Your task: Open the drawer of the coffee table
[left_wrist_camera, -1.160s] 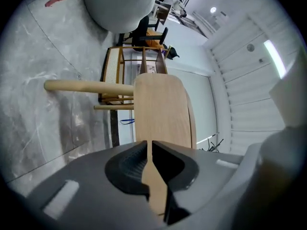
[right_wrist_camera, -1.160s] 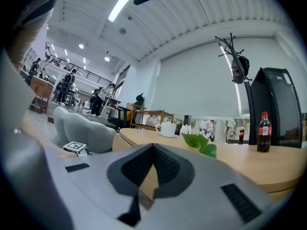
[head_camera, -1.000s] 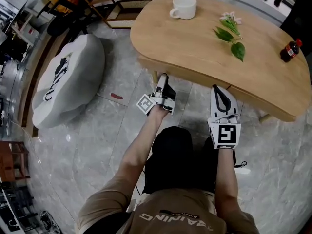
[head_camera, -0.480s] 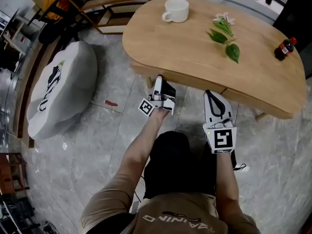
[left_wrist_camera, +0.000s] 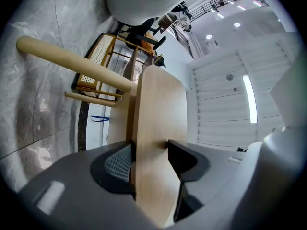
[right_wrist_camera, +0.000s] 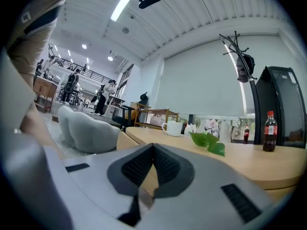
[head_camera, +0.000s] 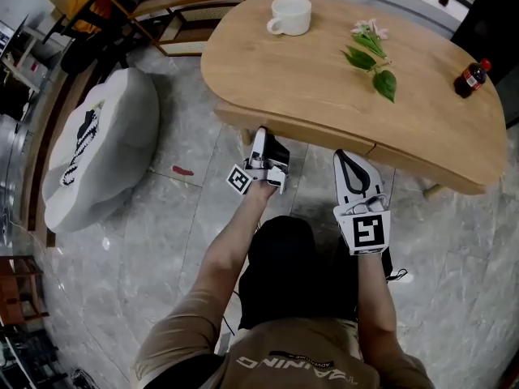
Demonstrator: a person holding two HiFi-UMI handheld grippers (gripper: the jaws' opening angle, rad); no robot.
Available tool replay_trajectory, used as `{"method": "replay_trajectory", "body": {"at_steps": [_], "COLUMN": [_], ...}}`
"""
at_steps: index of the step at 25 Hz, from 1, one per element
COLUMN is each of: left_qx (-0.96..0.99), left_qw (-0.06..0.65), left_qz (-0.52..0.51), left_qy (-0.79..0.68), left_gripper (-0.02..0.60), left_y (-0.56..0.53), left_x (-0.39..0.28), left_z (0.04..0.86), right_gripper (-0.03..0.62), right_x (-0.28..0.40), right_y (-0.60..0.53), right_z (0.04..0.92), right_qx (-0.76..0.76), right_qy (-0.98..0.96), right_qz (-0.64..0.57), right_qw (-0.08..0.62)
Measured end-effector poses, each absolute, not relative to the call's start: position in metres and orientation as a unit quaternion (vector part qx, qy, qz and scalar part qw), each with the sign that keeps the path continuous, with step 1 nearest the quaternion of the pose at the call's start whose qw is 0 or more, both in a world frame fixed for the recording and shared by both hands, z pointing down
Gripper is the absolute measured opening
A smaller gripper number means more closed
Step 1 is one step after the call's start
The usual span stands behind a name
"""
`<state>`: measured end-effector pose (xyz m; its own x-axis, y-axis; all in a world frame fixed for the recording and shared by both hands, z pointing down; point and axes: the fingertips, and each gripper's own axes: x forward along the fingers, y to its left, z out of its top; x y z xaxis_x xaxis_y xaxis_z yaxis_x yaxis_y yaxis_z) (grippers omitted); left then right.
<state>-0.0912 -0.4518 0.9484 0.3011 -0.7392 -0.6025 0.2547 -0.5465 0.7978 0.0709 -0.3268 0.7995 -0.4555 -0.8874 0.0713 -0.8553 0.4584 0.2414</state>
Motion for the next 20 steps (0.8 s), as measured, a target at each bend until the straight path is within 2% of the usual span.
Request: {"method": "replay_trajectory", "body": {"at_steps": [20], "left_qx": [0.695], "left_qw": [0.437], "left_qz": [-0.553], "left_qy": [-0.143], "left_gripper": [0.209], "left_y": [-0.350], "left_x": [-0.128], "left_z": [0.952], "right_gripper": [0.005], "right_x": [0.058], "right_y": [-0.315], "right_z": [0.765], "right_qx": [0.497], "right_qy": [-0.859], "right_qz": [-0.097], "right_qw": [0.081]}}
